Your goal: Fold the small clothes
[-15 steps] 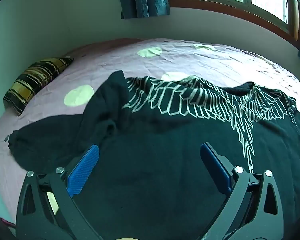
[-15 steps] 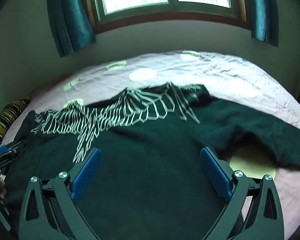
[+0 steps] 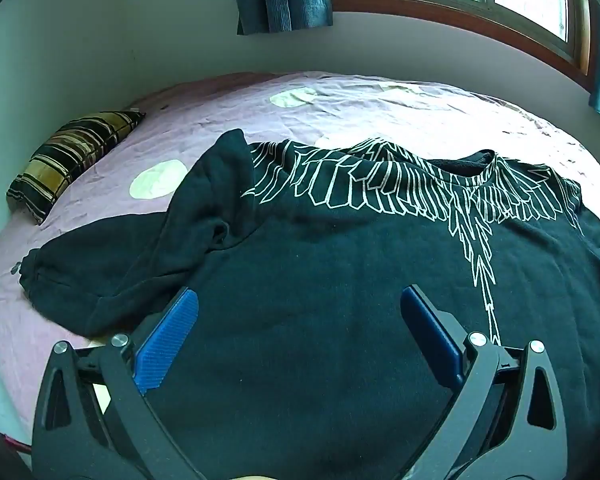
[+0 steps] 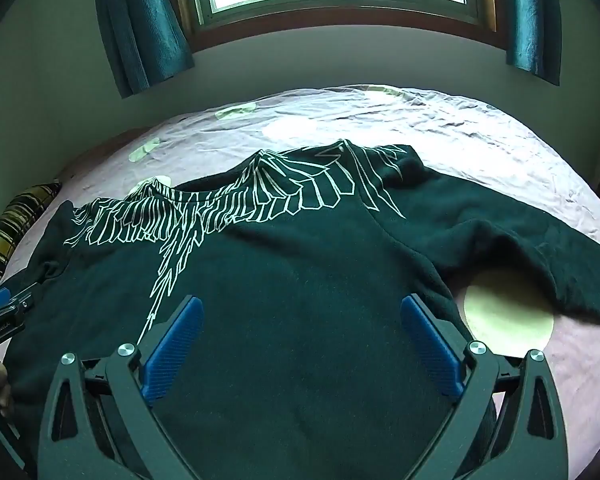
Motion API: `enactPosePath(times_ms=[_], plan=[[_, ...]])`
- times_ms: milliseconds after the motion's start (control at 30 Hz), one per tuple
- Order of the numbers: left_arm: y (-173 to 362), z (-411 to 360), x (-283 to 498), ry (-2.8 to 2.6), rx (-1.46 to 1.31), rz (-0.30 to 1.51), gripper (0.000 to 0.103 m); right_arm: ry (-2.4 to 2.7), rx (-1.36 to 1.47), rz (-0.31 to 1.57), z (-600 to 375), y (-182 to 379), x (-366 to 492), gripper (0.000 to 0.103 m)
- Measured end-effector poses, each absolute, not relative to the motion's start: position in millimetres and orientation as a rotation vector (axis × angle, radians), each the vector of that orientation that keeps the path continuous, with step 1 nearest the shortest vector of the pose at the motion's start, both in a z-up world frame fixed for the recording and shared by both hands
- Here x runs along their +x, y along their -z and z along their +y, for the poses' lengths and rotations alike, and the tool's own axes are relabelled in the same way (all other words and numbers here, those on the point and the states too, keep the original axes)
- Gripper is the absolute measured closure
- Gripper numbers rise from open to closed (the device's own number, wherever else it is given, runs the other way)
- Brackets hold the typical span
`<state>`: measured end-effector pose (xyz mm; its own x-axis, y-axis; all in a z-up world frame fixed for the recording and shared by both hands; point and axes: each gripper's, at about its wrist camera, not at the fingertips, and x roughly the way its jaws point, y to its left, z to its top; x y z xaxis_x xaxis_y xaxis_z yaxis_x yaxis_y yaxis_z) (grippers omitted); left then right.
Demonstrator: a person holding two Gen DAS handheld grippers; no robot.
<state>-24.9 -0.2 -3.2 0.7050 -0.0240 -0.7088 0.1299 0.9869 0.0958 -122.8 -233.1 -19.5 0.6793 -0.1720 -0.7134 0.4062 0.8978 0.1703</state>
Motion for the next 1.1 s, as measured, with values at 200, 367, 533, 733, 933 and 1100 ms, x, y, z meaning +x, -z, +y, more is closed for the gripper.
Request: enactPosePath(times_ms=[200,367,533,733,933,1100], plan=[[0.9,-0.2,-26.4,0.091,0.145,0.792,0.002,0.338,0.327,0.762,-228.4,16.8,-122.7,0.005],[0.1,0.0,-27.9,0.088,0.144,0.785,0.002,0.337,0.342,0.771,-229.9,18.2,-123.8,0.005],[-2.3,1.0,-28.0,0.089,0.142,0.785,0.002,0.332,0.340,0.777,-230.5,20.2,-124.3,0.005],[-2.0,0.2,-27.7,0.094,0.147,0.794,0.002,0.329,0.338,0.783,-230.0,22.3,-125.8,0.005],[-1.0,-1.0,-27.9,0.093,0.149,0.794,0.002,0.328,0.340,0.788,-230.0,21.4,-122.2,0.005],[-0.6,-1.4,-28.0,0.092,0.149,0.795,0.002,0.326,0.344,0.794,-229.8,22.7,-121.7,0.005]])
